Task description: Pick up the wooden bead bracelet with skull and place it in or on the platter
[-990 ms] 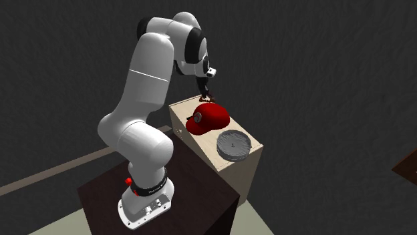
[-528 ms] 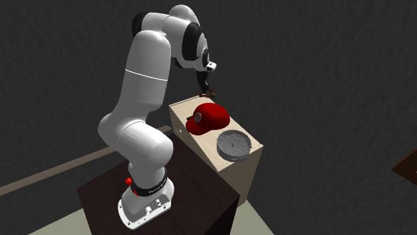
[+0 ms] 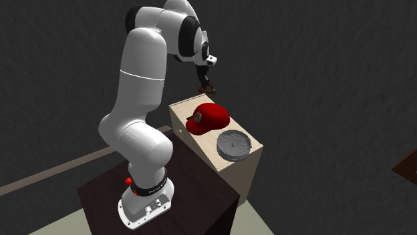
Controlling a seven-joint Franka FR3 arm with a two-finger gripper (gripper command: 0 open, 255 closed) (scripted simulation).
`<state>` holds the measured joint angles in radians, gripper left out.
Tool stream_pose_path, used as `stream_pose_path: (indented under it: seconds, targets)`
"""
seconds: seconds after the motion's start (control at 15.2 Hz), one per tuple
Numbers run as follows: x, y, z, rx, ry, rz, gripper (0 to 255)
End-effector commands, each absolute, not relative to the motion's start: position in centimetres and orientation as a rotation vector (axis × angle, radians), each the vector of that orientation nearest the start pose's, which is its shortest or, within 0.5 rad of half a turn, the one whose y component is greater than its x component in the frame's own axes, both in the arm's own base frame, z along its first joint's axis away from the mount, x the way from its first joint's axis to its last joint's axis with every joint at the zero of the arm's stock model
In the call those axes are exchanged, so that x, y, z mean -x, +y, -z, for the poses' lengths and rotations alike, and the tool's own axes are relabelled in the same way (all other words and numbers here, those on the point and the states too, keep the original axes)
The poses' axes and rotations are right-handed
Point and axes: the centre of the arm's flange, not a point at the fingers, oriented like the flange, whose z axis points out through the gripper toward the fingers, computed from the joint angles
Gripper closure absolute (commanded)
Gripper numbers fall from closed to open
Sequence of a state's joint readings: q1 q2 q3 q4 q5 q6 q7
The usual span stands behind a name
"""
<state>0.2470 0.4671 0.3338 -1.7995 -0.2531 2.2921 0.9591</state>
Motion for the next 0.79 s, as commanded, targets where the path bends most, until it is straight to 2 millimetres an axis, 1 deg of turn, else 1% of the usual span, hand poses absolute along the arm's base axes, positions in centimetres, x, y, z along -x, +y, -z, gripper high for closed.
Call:
stream_pose_path:
  seconds: [0.0, 0.73]
  targets:
    - [-55.3, 32.1, -30.6, 3.108, 0.396, 0.117, 255]
    - [-49.6, 18.7, -30.6, 3.108, 0.396, 0.117, 255]
